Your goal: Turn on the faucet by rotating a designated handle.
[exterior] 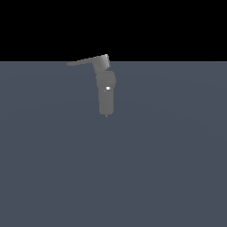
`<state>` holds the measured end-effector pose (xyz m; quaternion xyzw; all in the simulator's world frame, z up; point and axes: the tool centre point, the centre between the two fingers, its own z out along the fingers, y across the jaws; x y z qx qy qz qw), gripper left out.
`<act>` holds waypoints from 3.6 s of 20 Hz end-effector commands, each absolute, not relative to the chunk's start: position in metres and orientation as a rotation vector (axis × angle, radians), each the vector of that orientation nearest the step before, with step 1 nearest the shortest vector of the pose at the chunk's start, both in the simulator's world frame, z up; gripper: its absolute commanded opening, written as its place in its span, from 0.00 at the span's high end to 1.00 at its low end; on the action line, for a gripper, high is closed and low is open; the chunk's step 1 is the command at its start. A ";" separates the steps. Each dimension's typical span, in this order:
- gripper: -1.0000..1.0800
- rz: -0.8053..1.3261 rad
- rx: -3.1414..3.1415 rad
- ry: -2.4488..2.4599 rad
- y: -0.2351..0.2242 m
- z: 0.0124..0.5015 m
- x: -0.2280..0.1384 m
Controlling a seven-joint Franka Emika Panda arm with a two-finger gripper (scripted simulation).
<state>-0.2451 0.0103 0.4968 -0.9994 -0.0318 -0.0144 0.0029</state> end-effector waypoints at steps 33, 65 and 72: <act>1.00 0.027 -3.067 0.201 0.042 0.513 -0.179; 1.00 0.290 -2.731 1.459 0.095 0.413 0.044; 1.00 0.297 -2.637 1.721 0.114 0.369 0.082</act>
